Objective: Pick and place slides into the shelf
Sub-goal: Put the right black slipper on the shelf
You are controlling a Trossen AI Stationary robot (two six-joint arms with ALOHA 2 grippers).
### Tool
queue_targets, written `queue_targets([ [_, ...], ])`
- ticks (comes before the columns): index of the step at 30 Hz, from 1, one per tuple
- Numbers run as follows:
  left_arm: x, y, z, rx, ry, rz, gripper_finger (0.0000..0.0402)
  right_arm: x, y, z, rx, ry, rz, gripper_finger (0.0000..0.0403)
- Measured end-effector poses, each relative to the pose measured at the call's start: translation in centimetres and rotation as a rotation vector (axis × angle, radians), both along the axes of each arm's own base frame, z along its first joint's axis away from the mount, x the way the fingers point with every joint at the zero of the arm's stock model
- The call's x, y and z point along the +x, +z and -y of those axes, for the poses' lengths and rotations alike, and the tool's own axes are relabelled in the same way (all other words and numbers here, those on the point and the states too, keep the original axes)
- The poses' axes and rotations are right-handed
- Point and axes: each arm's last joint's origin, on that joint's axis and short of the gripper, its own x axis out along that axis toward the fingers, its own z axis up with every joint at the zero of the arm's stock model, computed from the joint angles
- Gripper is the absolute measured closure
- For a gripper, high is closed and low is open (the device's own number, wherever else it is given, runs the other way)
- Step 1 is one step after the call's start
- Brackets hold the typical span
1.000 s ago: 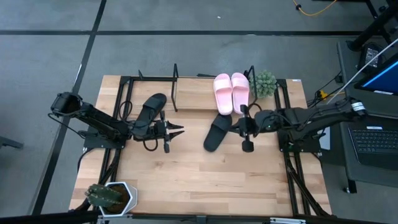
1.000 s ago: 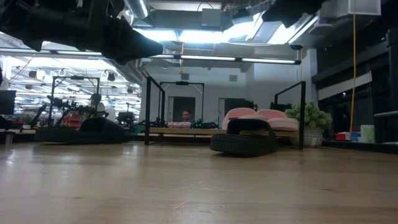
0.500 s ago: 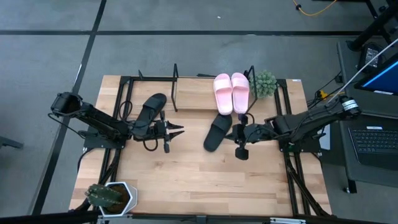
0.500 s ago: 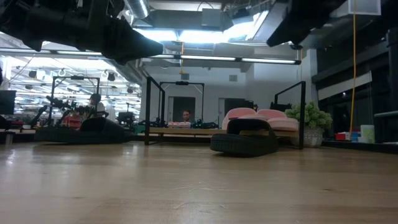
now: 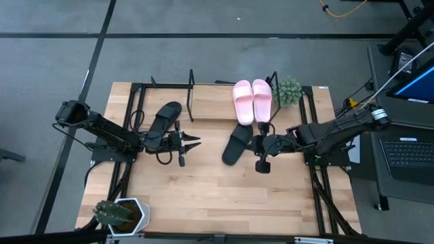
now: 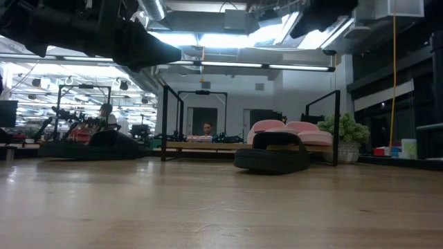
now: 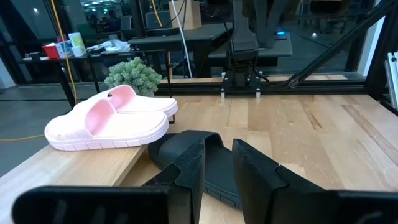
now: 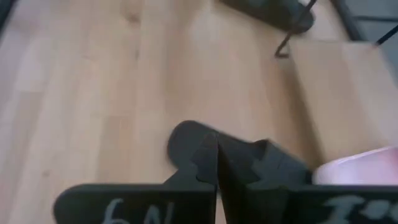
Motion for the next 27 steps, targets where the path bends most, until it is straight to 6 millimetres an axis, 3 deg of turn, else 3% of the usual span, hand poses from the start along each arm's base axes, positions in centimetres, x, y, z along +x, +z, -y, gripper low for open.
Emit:
queue_targets([
  [5,0.0,-0.1,0.0,0.001,0.0,-0.006,0.0328,1.9,-0.3,-0.4,-0.054,-0.038,-0.138,0.0398],
  [13,0.0,0.0,0.0,0.001,0.0,-0.003,0.0328,4.3,-4.4,-1.0,-0.048,-0.12,-0.306,0.0397],
  [19,0.0,-0.2,0.0,0.005,0.0,-0.024,0.0328,5.7,-6.6,0.0,-0.11,-0.162,-0.366,0.0394],
  [27,0.0,-0.2,0.0,0.005,0.0,-0.025,0.0328,6.5,-7.6,1.3,-0.149,-0.259,-0.367,0.0342],
])
